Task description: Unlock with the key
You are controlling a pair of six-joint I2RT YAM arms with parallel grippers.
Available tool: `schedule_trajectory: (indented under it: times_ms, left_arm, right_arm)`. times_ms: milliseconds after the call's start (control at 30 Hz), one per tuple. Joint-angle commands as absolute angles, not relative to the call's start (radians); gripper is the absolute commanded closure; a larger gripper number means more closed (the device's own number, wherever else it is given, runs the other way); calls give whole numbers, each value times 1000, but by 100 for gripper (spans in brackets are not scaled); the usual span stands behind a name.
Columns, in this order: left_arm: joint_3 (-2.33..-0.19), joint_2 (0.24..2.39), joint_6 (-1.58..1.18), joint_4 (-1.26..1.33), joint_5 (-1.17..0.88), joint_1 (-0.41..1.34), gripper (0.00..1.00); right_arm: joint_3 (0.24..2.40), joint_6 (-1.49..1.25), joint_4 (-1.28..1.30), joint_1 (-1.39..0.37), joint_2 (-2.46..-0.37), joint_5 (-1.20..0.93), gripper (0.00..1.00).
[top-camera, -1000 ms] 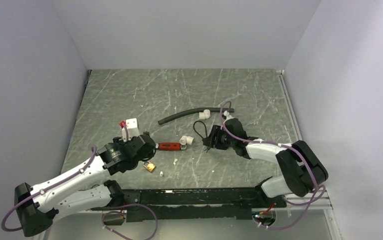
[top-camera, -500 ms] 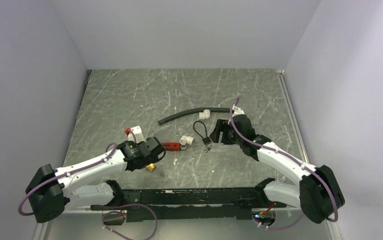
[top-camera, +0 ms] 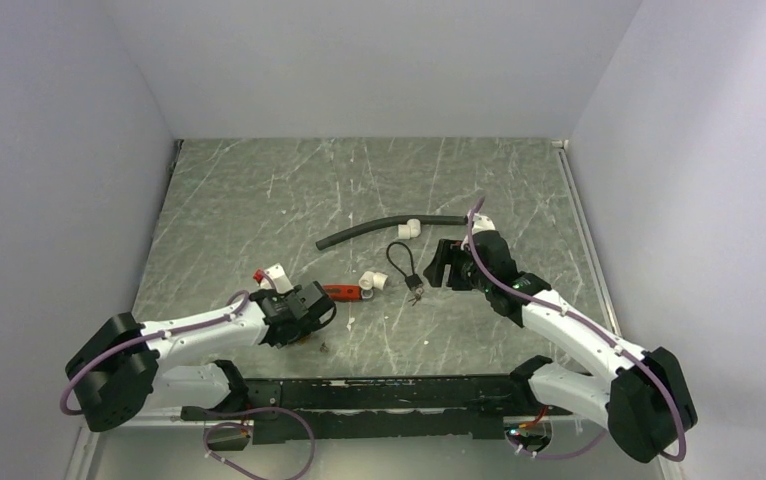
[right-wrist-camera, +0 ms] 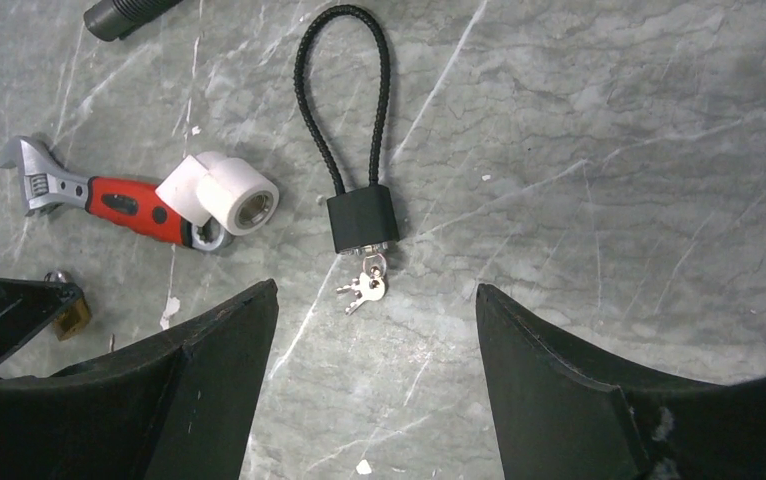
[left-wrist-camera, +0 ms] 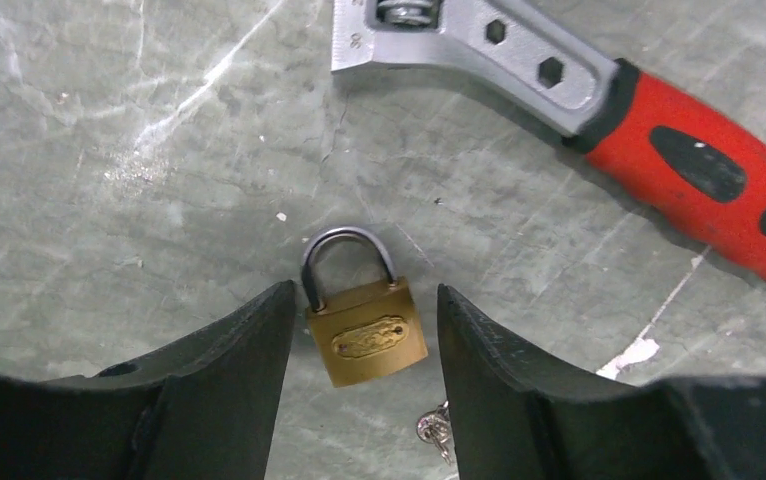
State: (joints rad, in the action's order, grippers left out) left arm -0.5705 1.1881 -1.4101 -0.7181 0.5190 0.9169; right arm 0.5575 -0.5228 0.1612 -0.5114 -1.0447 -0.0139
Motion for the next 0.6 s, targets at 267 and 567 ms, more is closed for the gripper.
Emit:
schedule_trajectory:
  times_ms: [267,567]
  left_arm:
    - [-486,1237,-1437,-570,454,906,83]
    - [-554,1090,-1250,-515,510,903,100]
  right_arm:
    - [593,-509,162,-512,-1006,-32,25]
    - [565,-492,-86,-512,-973,-472,24]
